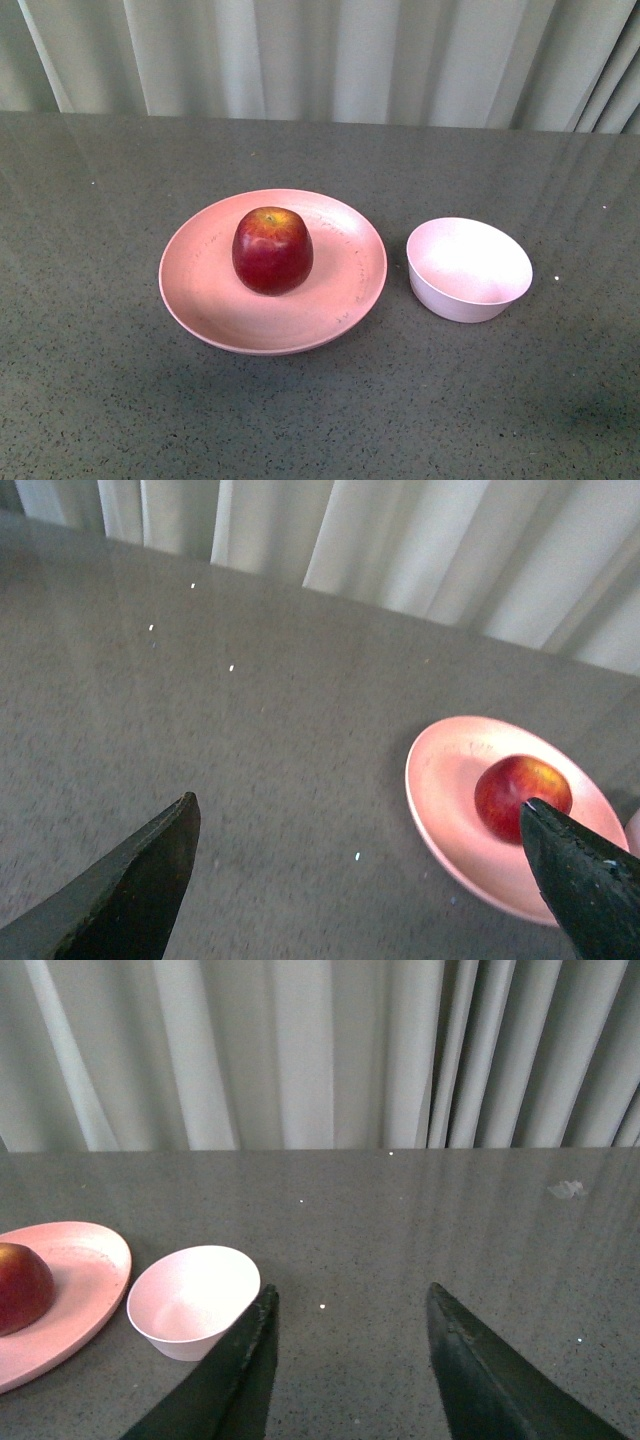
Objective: Move apple from plate to bowl
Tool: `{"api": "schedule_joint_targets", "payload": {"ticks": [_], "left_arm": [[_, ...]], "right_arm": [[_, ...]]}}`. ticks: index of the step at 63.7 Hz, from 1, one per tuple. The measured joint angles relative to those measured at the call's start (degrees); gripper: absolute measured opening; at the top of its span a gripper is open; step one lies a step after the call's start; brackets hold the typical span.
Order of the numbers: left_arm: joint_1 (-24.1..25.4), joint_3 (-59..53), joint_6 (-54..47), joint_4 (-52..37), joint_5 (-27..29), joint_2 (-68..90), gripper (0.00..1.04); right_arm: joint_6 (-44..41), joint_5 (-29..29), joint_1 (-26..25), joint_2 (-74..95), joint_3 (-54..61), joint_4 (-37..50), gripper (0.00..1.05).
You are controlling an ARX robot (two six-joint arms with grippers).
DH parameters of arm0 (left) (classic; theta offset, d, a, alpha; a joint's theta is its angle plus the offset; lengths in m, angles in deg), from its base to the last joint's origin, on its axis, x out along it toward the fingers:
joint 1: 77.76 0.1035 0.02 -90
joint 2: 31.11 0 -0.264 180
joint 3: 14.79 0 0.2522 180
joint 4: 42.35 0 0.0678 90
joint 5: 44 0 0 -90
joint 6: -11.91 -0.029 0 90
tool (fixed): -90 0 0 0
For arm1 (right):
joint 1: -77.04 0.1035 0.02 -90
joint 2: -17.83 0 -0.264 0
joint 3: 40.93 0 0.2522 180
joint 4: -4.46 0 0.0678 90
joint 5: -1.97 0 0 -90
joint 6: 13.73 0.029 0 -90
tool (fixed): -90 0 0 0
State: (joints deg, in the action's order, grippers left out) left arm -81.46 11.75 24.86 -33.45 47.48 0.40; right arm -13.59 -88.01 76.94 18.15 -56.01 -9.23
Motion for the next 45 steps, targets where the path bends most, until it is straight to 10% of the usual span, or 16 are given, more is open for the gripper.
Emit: {"api": "schedule_joint_targets", "payload": {"ticks": [12,45], "left_arm": [[-6.0,9.1,-0.8,-18.4,0.0,26.1,0.96],[-14.4,30.9,-3.4,-26.0,1.8,67.5,0.96]], "right_arm": [[0.0,0.0,0.0,0.0,0.0,0.0,0.97],[0.0,0.0,0.0,0.0,0.0,0.0,0.96]]}}
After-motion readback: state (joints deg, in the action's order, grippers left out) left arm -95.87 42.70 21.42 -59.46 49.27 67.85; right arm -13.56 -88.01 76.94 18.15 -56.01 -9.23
